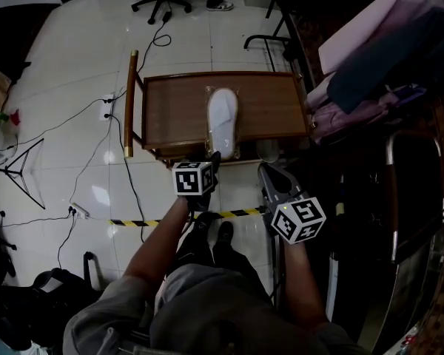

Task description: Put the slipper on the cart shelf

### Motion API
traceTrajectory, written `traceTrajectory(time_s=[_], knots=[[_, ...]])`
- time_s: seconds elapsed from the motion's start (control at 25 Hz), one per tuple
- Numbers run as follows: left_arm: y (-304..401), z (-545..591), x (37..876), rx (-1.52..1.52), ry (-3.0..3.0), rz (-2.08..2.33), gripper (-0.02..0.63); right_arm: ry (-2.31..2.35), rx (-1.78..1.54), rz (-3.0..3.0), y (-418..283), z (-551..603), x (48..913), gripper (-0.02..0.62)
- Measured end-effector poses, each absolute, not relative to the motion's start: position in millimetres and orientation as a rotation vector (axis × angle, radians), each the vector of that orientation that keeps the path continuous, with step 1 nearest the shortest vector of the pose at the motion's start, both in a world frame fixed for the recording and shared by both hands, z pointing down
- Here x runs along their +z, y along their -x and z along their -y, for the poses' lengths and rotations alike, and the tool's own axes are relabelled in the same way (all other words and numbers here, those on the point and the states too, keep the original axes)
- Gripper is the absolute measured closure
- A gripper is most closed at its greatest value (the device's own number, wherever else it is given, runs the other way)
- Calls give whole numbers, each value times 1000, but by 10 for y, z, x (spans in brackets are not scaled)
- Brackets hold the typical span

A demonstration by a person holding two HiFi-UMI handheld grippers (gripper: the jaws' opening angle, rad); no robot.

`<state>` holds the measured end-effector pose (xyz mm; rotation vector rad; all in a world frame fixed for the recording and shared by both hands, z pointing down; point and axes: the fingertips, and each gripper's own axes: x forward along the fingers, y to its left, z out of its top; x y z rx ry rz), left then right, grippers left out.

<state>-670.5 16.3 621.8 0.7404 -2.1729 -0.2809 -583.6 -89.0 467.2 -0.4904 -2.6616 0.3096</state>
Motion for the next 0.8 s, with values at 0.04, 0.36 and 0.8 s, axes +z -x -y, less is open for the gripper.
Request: traceTrajectory(time_s=[0.04, 0.36, 0.8], knots=[[6737, -146, 6298, -304, -725, 2161, 369, 475, 311, 2656, 5827, 918, 4707, 597], [6853, 86, 6781, -439, -659, 2033, 261, 372, 293, 2640, 5804, 1119, 4801, 597], [6939, 325, 6559, -440, -774, 2042, 490, 241, 301, 2642, 5758, 1304, 4797, 597]])
